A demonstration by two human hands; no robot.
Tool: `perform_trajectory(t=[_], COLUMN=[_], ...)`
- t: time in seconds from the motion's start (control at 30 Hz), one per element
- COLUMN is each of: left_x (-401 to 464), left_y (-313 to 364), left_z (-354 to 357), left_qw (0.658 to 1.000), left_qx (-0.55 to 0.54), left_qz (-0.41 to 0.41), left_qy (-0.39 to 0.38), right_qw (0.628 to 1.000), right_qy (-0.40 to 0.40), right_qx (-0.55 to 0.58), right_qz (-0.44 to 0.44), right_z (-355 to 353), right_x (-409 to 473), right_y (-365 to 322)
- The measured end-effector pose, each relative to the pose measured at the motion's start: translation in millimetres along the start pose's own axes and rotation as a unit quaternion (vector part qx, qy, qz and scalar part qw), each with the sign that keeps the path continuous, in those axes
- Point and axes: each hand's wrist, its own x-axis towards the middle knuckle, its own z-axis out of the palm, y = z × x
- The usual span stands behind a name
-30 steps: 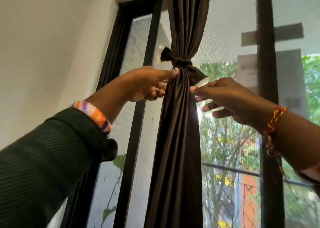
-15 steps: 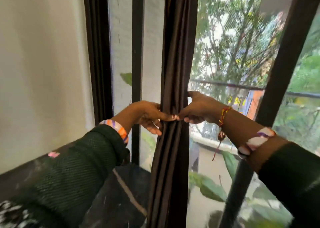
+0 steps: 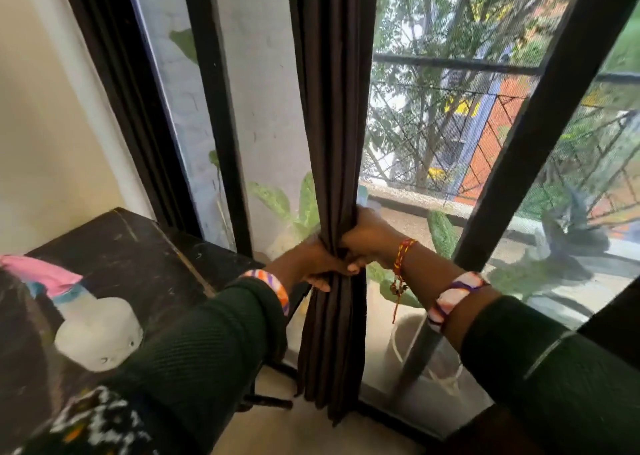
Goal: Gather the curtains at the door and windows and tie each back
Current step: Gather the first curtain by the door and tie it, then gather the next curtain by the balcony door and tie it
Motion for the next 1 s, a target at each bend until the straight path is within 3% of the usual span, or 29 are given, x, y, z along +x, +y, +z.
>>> perform_trajectory(t=[0.1, 0.17, 0.37, 0.67, 0.8, 0.9, 1.0], left_x=[32, 51, 88, 73, 63, 43, 22], left_y=[-14, -17, -35, -74, -86, -89, -80], left_z=[6, -5, -71, -161, -178, -179, -168], left_qw=[0.984, 0.971, 0.950, 0.841, 0.867, 0.946, 0.969], left_qx=[-0.151, -0.186, -0.155, -0.123, -0.135, -0.125, -0.134], left_qz=[-0.001, -0.017, -0.028, -0.034, -0.093, -0.127, -0.181], left_qy=[0.094, 0.147, 0.268, 0.525, 0.471, 0.272, 0.099], right_qw=[0.999, 0.996, 0.987, 0.981, 0.966, 0.979, 0.984], right_qy=[0.035, 0.063, 0.032, -0.046, -0.101, -0.114, -0.106], right_qx=[0.032, 0.056, 0.131, 0.160, 0.197, 0.138, 0.124], right_qz=[0.007, 0.028, 0.084, 0.103, 0.130, 0.096, 0.068], right_z=[4, 3, 2, 42, 61, 73, 79], right_x=[16, 26, 38, 60, 65, 62, 56], right_y=[5, 10, 16, -2, -26, -46, -62])
